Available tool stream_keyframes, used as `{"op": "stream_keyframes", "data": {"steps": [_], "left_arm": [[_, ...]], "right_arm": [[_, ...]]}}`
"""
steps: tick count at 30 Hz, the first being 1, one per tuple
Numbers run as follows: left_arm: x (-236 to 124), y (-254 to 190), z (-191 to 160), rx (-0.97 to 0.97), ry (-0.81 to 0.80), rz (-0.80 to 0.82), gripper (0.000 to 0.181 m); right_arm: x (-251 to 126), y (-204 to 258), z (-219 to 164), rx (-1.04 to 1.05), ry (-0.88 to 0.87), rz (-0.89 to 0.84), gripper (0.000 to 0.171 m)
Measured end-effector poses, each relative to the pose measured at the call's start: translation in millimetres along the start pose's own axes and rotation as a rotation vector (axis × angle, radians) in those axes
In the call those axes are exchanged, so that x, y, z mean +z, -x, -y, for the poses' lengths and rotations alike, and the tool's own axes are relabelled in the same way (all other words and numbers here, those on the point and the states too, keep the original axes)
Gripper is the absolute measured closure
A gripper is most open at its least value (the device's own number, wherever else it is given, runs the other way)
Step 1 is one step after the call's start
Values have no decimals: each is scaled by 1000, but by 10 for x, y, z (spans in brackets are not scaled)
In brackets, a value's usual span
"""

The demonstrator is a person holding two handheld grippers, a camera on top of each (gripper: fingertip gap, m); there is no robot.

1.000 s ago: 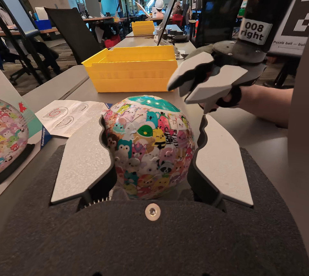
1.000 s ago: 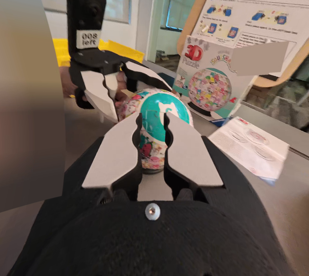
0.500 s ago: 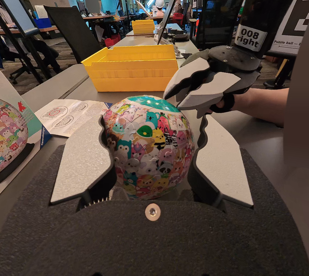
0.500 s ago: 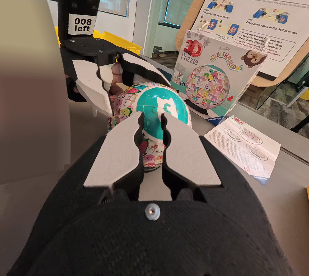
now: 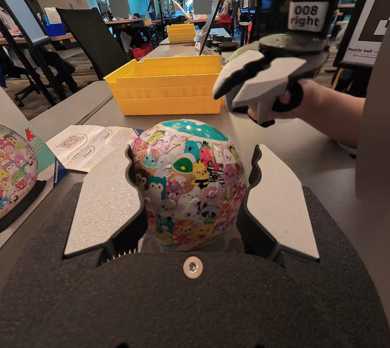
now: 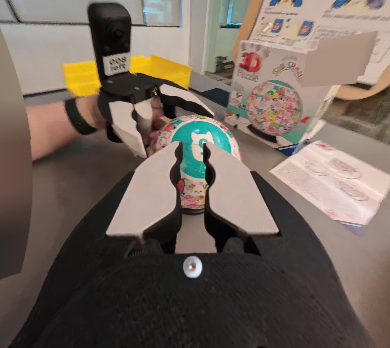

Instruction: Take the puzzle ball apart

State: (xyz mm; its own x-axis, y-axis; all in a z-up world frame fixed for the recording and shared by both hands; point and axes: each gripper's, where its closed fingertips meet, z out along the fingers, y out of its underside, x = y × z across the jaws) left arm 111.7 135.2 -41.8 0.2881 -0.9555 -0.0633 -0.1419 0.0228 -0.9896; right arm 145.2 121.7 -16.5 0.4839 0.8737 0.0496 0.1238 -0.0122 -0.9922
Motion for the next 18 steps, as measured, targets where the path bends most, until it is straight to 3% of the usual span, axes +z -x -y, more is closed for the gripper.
{"op": "stream_keyframes", "data": {"steps": [2, 5, 6, 14, 18], "left_arm": [[-15, -1, 7, -12, -4, -8, 76], [-24, 2, 5, -11, 2, -9, 77], [-23, 1, 7, -13, 3, -10, 77], [-25, -17, 2, -5, 8, -17, 74], [-10, -17, 17, -19, -9, -19, 73]], "right_arm": [[-17, -43, 25, 99, 59, 78, 139], [39, -175, -97, 115, 228, 120, 92], [73, -228, -163, 95, 283, 128, 87], [364, -318, -305, 113, 382, 320, 68], [428, -337, -341, 147, 377, 365, 69]]}}
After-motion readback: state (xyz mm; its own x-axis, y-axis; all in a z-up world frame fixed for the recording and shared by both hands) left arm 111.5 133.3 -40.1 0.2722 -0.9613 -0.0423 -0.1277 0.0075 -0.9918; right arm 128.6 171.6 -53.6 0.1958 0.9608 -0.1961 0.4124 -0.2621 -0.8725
